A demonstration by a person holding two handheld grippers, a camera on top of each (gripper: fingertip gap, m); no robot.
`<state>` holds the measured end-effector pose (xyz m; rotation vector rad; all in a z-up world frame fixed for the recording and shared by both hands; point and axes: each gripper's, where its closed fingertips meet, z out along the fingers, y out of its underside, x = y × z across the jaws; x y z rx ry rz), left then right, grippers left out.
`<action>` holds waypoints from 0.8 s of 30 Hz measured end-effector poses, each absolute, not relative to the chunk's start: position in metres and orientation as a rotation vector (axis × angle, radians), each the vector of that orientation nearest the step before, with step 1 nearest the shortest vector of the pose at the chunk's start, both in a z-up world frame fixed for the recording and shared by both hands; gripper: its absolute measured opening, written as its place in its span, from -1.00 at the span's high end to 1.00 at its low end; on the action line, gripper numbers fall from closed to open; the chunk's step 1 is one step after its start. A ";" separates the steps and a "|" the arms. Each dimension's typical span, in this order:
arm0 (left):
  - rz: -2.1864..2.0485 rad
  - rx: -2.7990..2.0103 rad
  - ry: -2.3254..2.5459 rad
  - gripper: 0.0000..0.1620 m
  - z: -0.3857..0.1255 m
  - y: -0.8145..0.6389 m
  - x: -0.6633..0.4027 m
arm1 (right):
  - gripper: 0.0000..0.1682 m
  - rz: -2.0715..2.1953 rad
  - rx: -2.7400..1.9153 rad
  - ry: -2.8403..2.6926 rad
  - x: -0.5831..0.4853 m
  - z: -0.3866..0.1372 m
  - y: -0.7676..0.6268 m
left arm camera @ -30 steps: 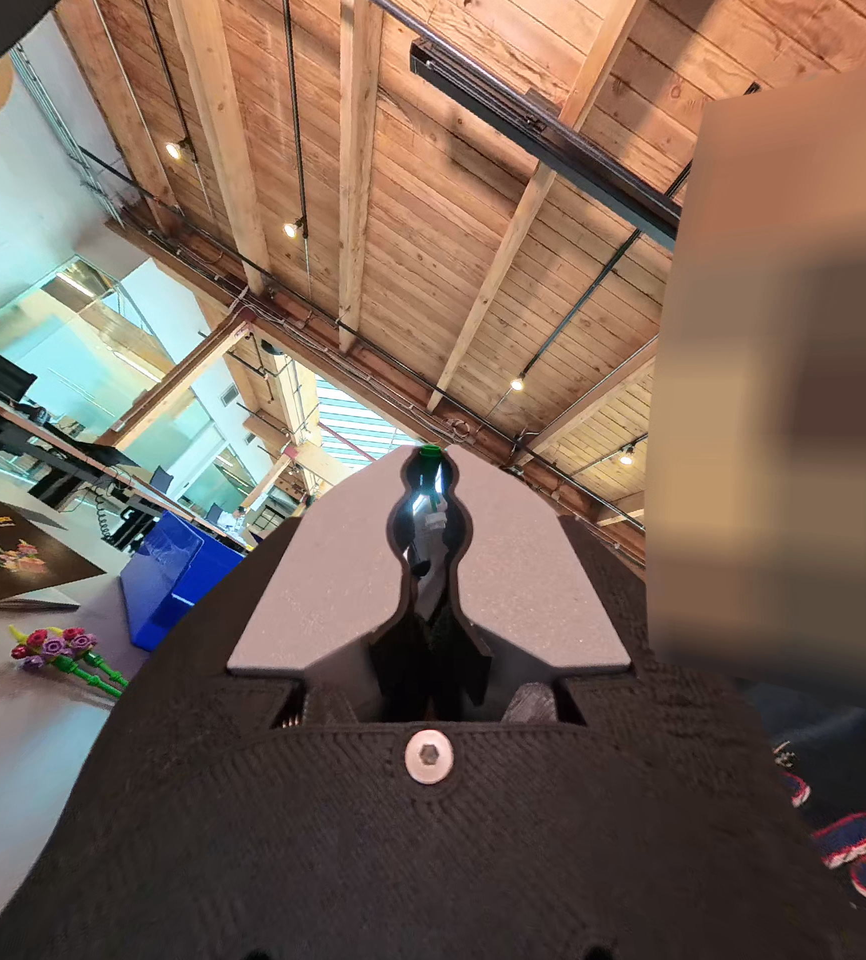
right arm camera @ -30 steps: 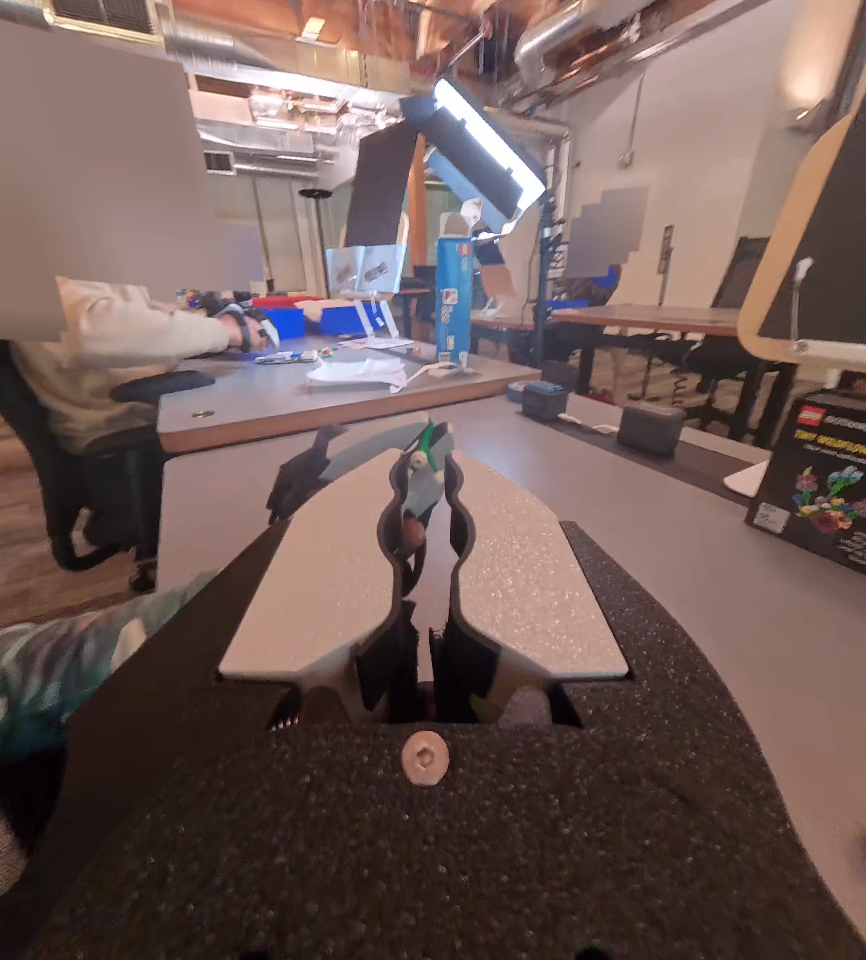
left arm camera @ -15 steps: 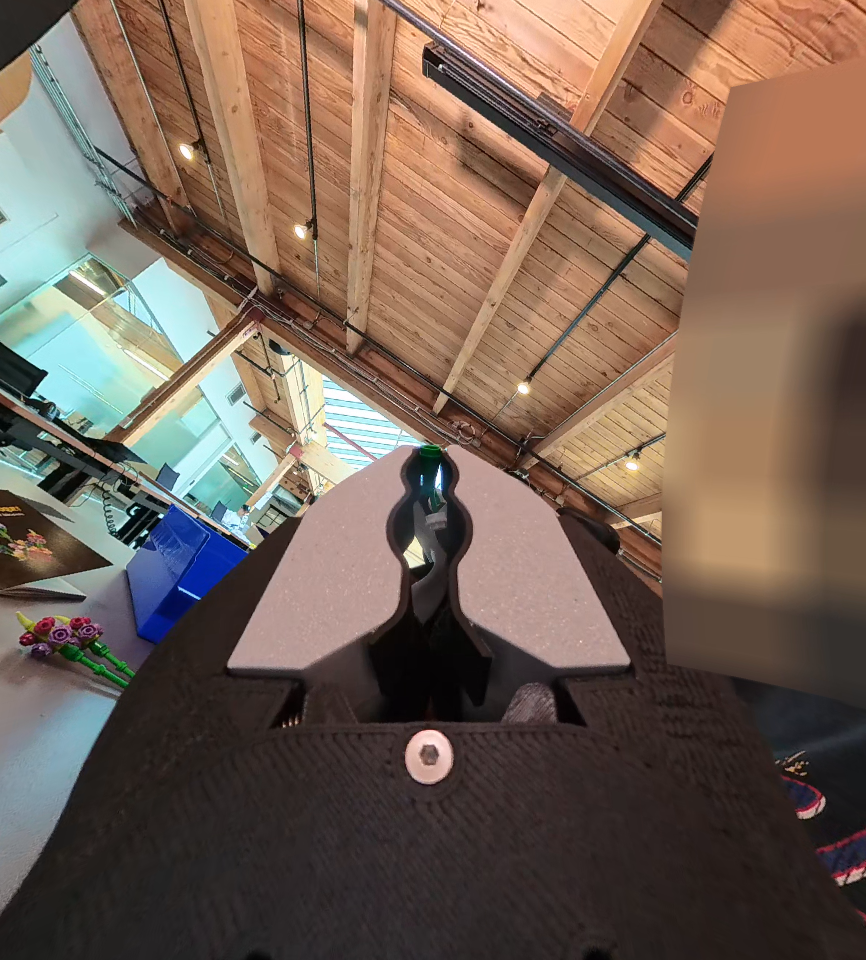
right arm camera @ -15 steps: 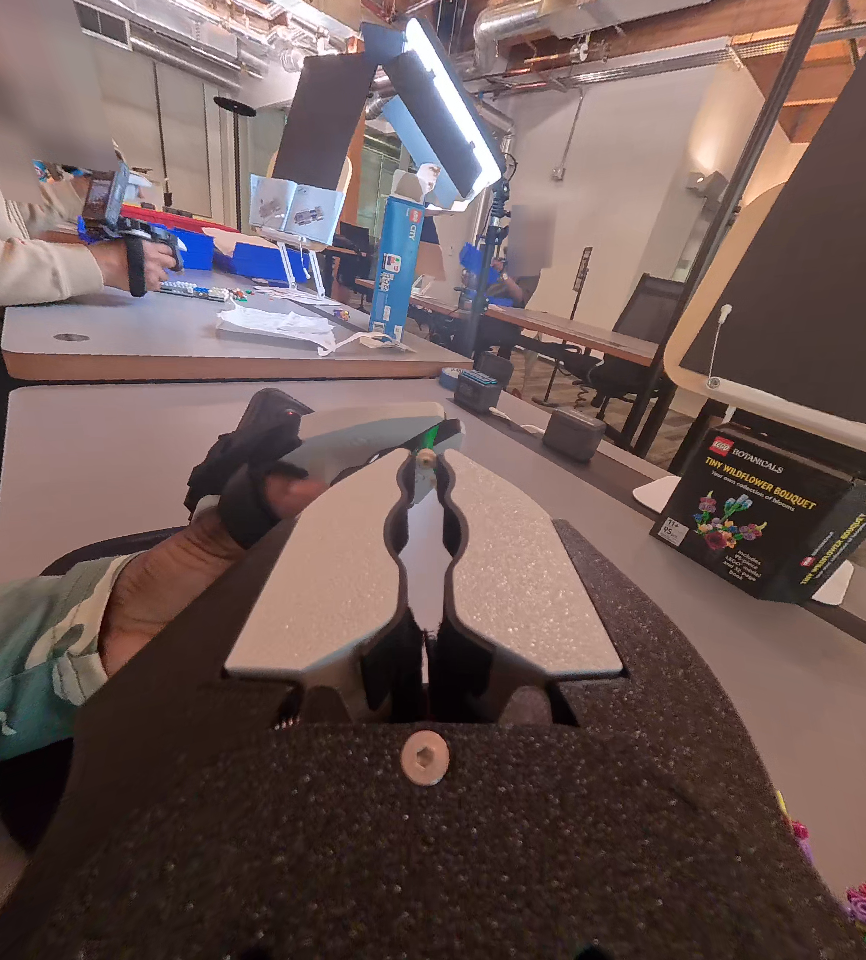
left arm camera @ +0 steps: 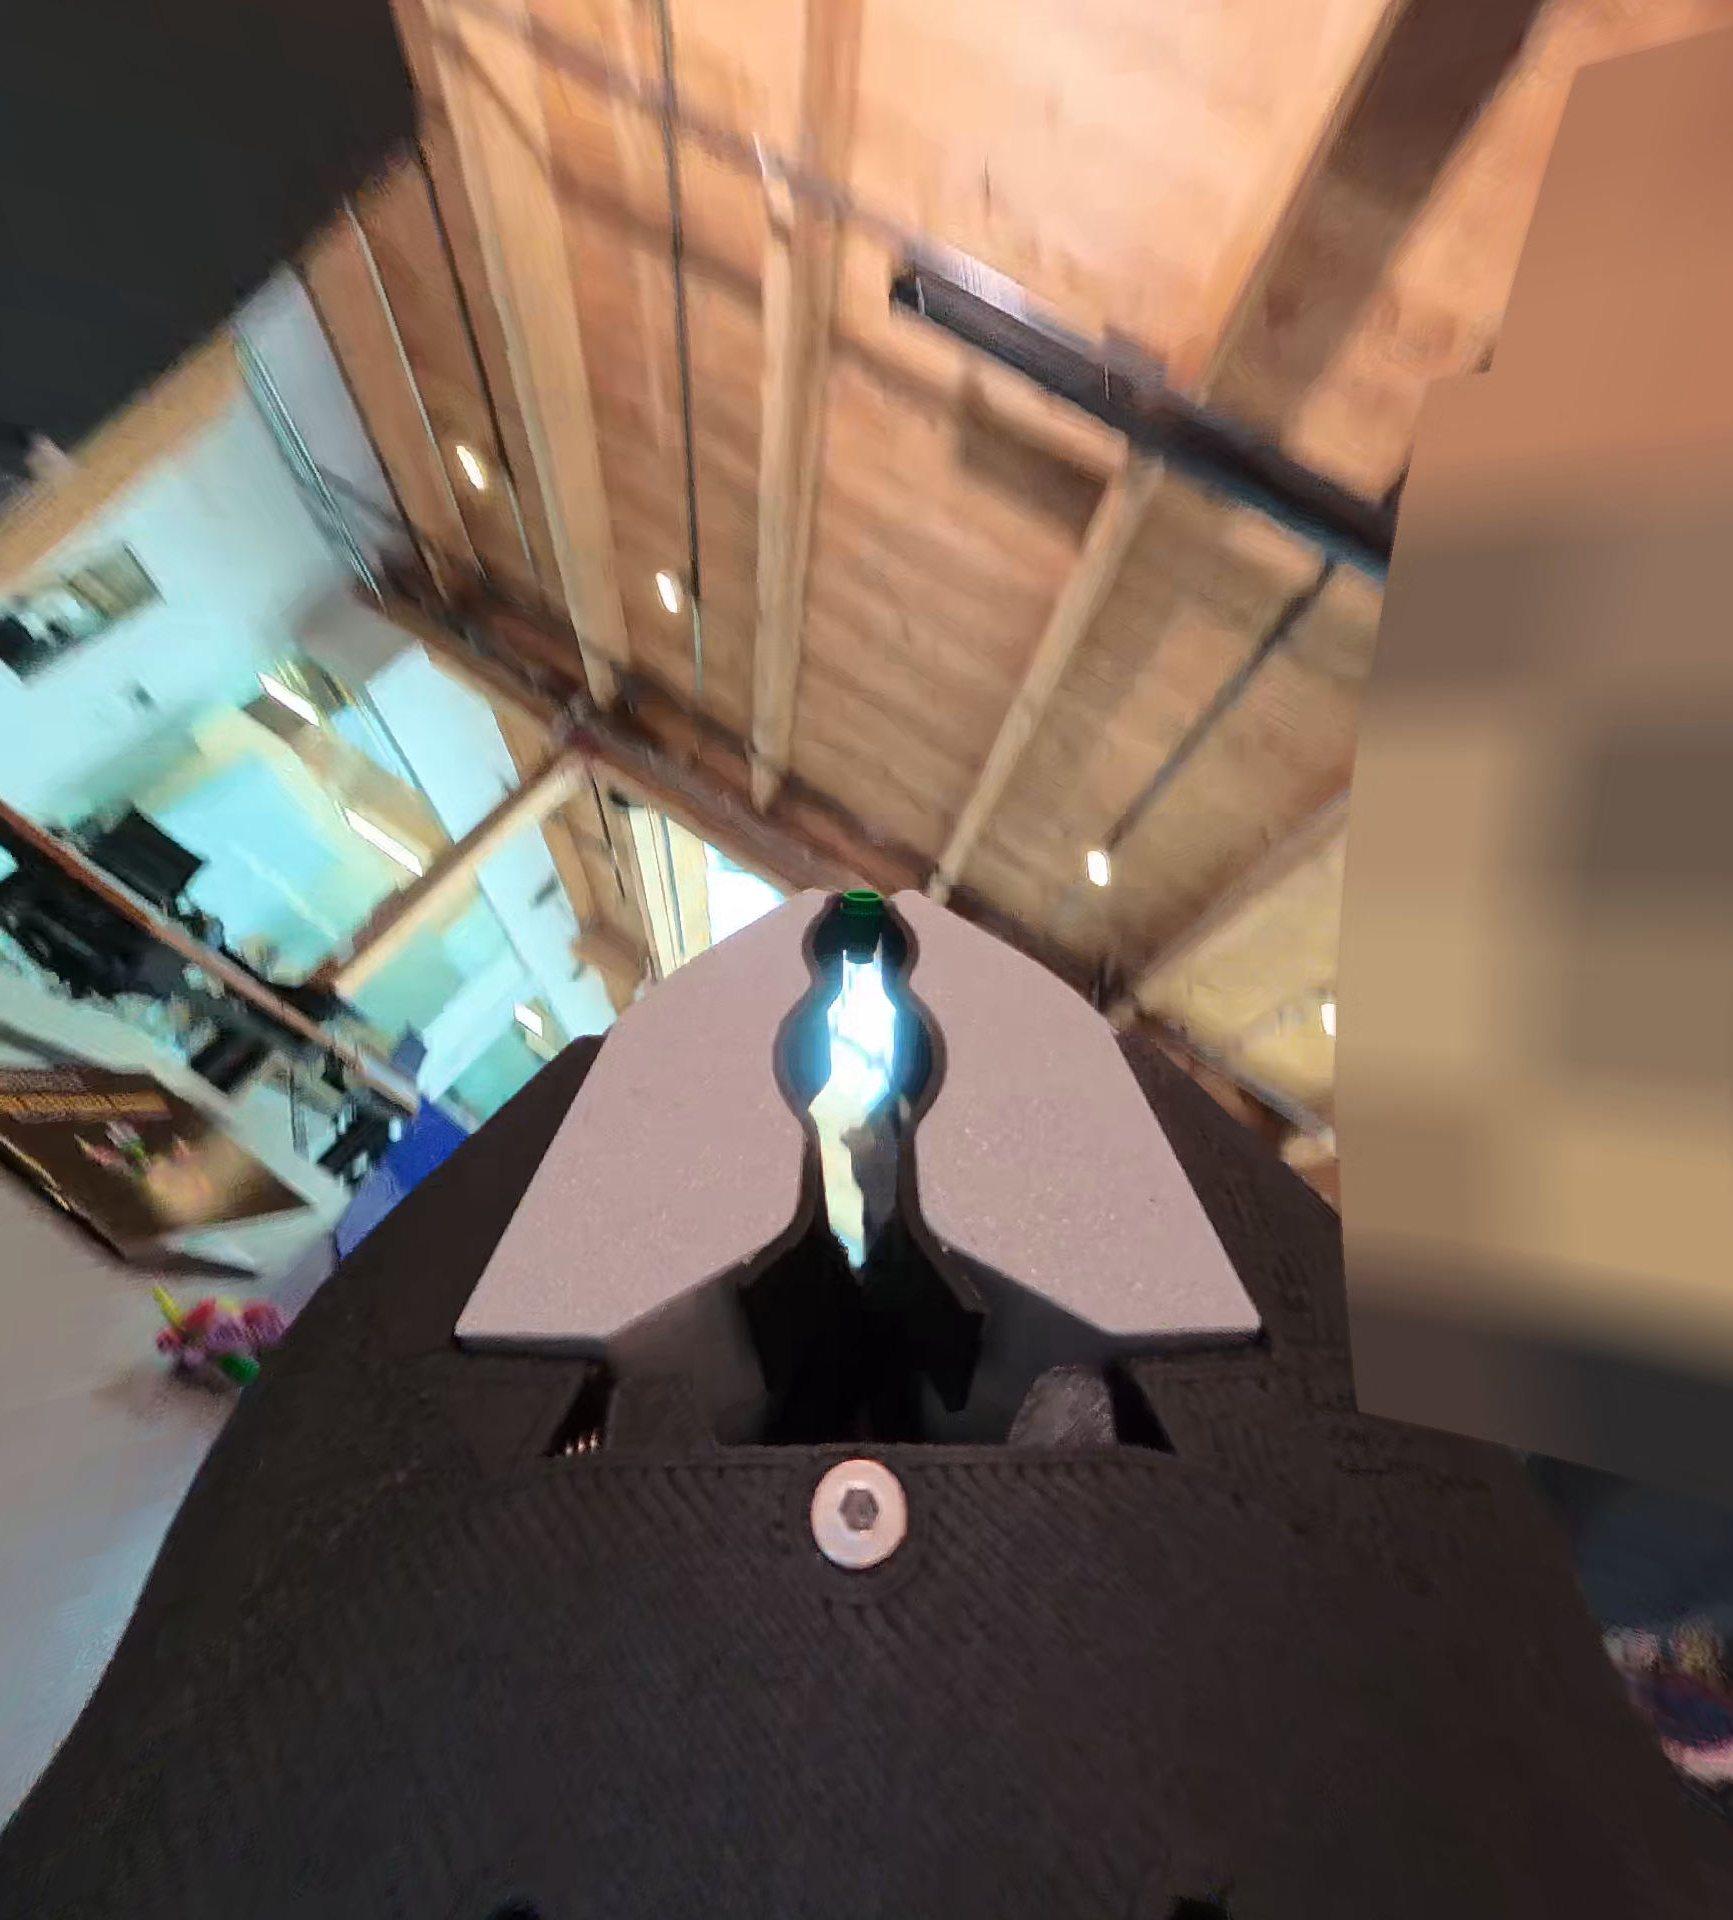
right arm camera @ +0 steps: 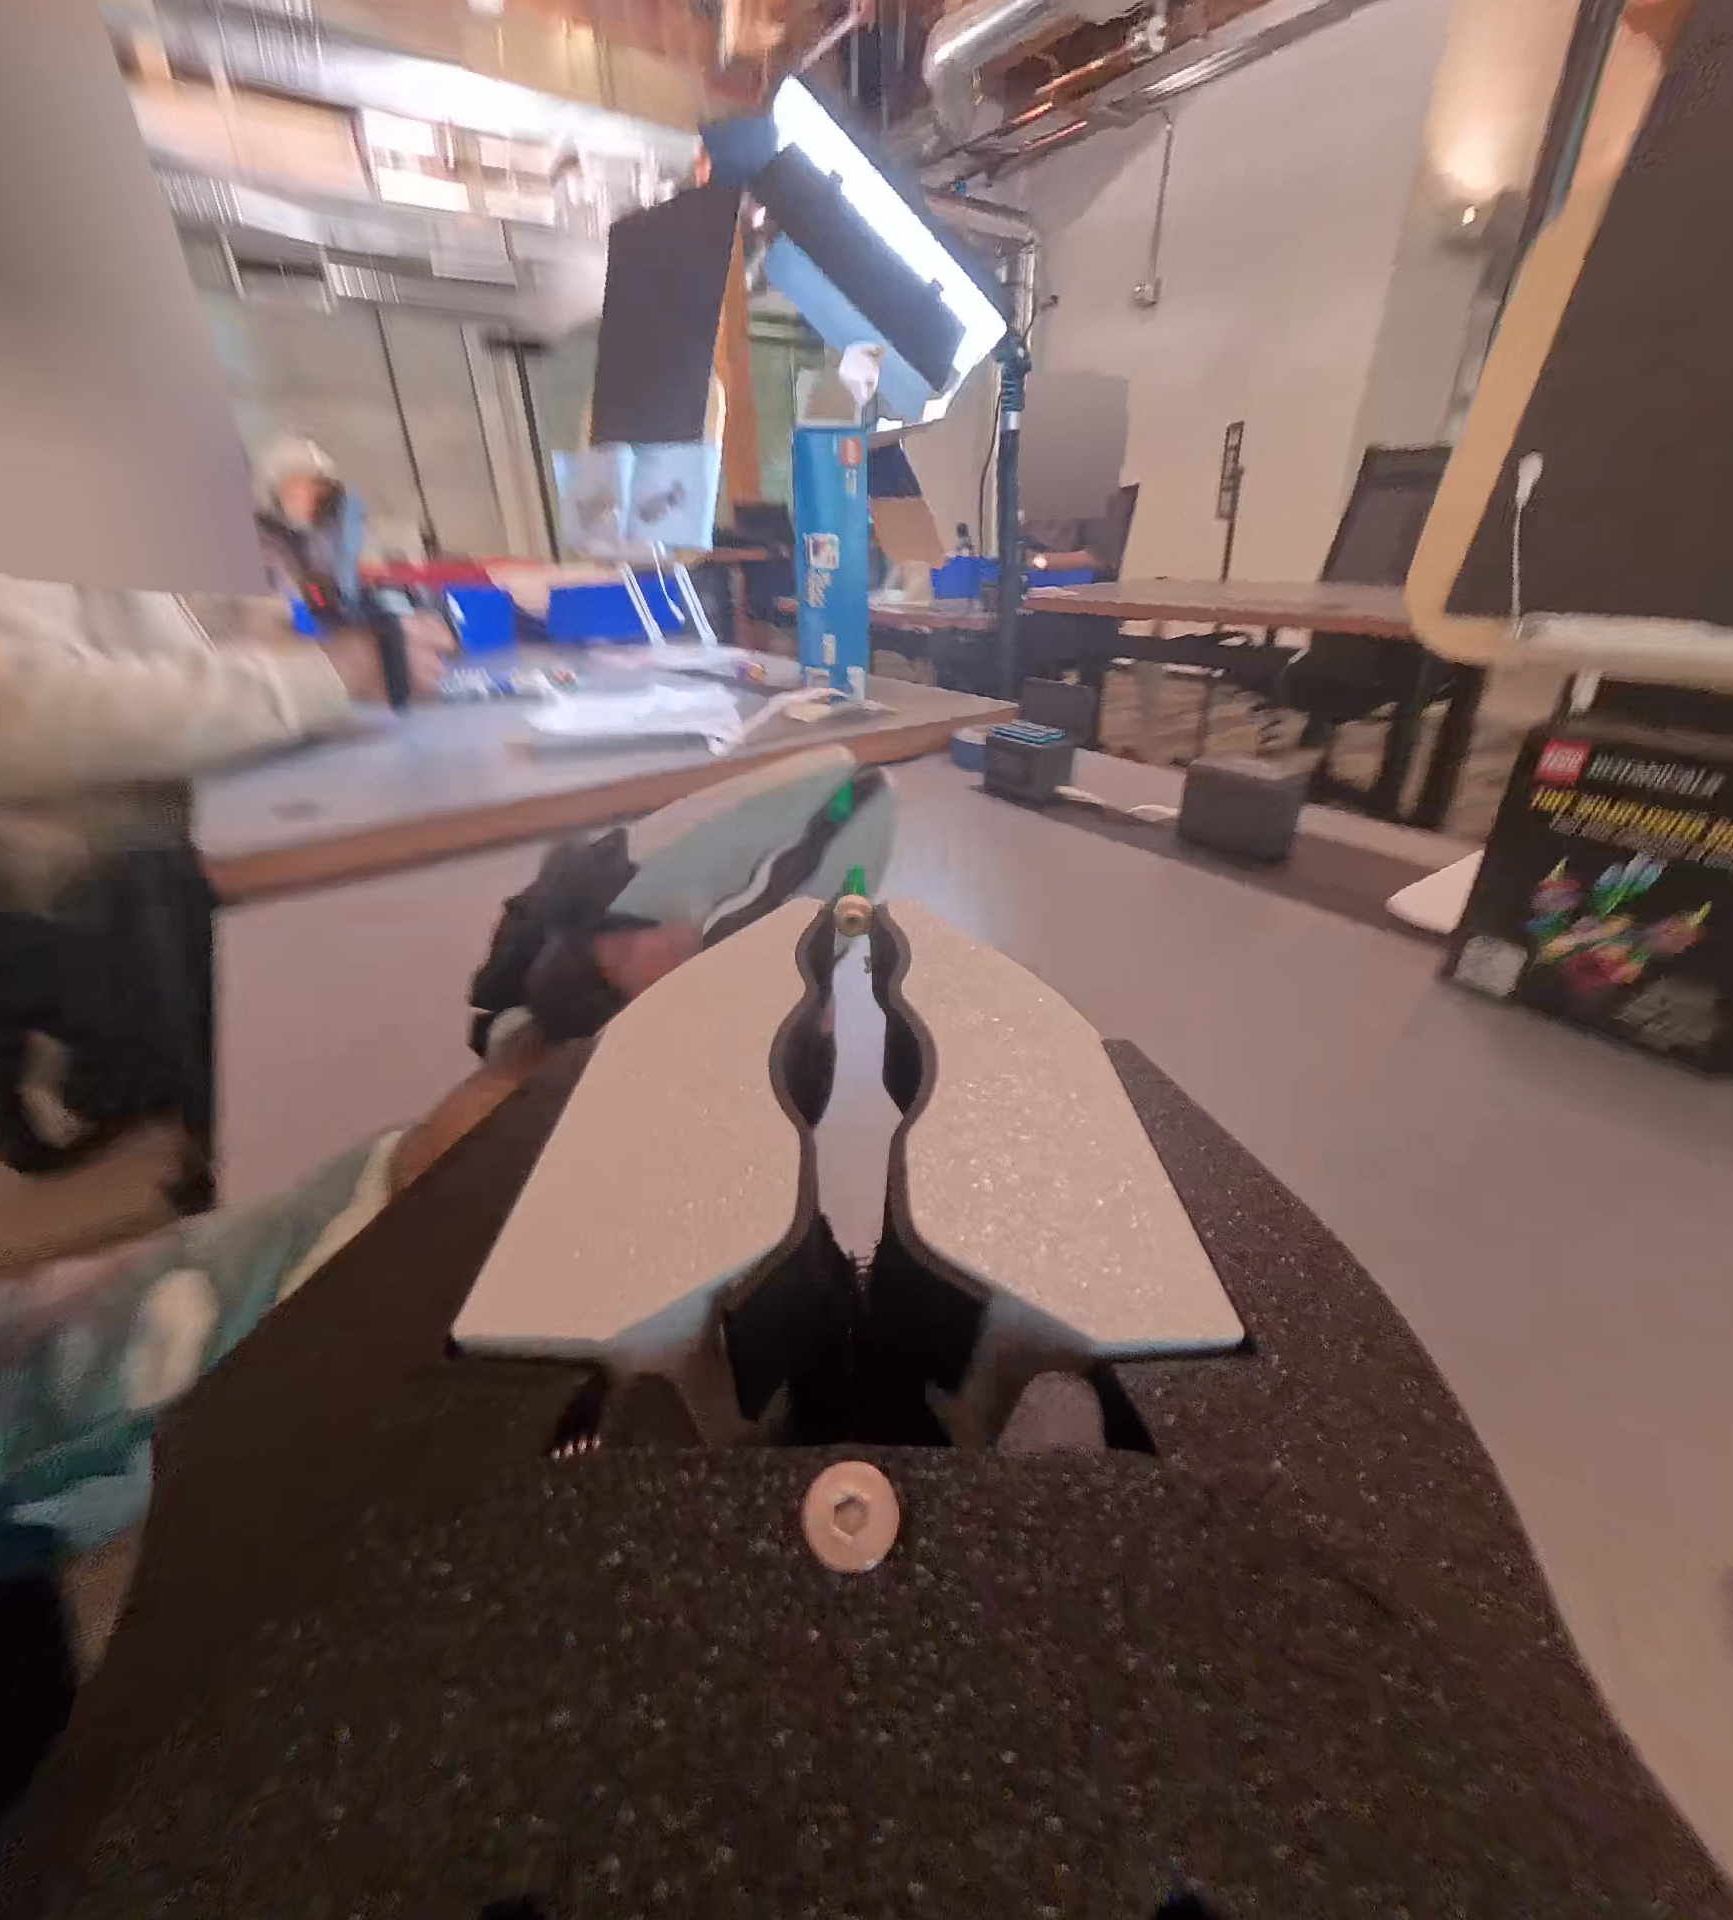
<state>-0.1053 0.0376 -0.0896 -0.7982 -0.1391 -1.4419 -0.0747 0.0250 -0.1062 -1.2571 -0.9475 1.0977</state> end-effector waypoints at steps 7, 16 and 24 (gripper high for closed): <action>-1.353 -0.871 -0.088 0.92 -0.090 0.039 -0.127 | 0.92 1.238 -1.314 -0.858 -0.045 -0.110 0.032; -1.495 -0.885 -0.026 0.92 -0.089 0.036 -0.111 | 0.92 1.193 -1.311 -0.830 -0.029 -0.105 0.042; -1.388 -0.993 0.069 0.92 -0.094 0.037 -0.097 | 0.92 0.851 -1.729 -1.276 -0.023 -0.201 0.055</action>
